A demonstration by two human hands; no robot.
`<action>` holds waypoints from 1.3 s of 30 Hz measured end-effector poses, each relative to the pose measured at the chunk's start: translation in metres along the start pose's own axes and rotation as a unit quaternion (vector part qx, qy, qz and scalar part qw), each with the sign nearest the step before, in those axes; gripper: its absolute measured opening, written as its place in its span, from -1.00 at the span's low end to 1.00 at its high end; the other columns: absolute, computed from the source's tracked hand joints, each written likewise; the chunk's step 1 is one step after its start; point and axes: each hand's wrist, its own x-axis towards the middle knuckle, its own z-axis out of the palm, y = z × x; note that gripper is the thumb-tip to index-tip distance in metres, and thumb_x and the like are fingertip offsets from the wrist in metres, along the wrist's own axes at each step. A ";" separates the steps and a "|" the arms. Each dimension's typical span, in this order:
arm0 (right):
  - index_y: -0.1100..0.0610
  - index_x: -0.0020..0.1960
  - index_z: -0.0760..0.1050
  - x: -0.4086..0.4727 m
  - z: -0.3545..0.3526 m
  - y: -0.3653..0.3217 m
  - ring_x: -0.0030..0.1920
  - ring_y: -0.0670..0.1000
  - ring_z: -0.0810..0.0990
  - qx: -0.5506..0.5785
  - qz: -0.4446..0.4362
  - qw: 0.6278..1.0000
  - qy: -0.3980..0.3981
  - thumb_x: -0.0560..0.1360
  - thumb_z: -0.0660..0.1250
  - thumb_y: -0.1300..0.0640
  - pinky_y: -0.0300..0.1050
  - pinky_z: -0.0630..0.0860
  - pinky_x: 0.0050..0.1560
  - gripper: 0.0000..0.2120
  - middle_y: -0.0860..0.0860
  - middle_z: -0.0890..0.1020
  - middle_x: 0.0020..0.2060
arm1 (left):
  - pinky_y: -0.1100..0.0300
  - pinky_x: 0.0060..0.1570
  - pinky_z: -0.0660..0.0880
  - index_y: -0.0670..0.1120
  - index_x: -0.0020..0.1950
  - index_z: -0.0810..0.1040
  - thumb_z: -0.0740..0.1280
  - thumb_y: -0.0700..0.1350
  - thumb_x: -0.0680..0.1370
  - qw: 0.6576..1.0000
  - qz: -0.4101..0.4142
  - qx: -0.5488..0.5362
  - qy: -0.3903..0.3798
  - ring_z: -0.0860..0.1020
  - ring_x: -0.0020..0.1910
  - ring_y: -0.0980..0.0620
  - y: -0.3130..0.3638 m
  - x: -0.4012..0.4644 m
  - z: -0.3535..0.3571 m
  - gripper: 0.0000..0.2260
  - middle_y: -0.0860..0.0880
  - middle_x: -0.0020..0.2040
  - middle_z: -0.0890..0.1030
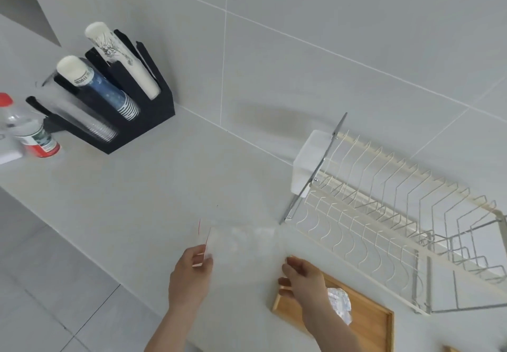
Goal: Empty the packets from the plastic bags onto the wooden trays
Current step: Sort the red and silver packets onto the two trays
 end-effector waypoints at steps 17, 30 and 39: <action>-0.02 0.56 0.27 0.007 -0.070 0.052 0.62 0.21 0.10 -0.560 -0.223 0.782 0.159 0.50 -0.12 -0.41 0.16 -0.04 0.56 -0.23 0.14 0.20 0.61 | -0.04 0.54 -0.03 0.02 0.60 0.25 0.34 0.16 0.51 0.828 0.392 0.393 -0.074 0.24 0.61 -0.11 0.022 -0.007 0.082 -0.31 -0.04 0.61 0.29; 0.02 0.50 0.35 -0.008 -0.225 0.129 0.50 0.25 0.39 -0.481 -0.128 0.837 0.227 0.53 0.13 -0.27 0.04 0.12 0.54 -0.37 0.18 0.39 0.52 | 0.02 0.59 -0.09 0.08 0.62 0.14 0.31 0.14 0.55 0.736 0.482 0.423 -0.215 0.15 0.62 -0.01 0.046 -0.113 0.213 -0.32 0.06 0.64 0.20; 0.04 0.36 0.52 -0.009 -0.391 0.190 0.29 0.24 0.62 -0.385 -0.060 0.884 0.258 0.35 0.49 -0.10 0.14 0.65 0.10 -0.39 0.16 0.55 0.40 | 0.06 0.61 -0.01 0.10 0.64 -0.01 0.18 0.17 0.60 0.683 0.507 0.431 -0.302 0.09 0.63 0.03 0.050 -0.238 0.338 -0.34 0.10 0.65 0.11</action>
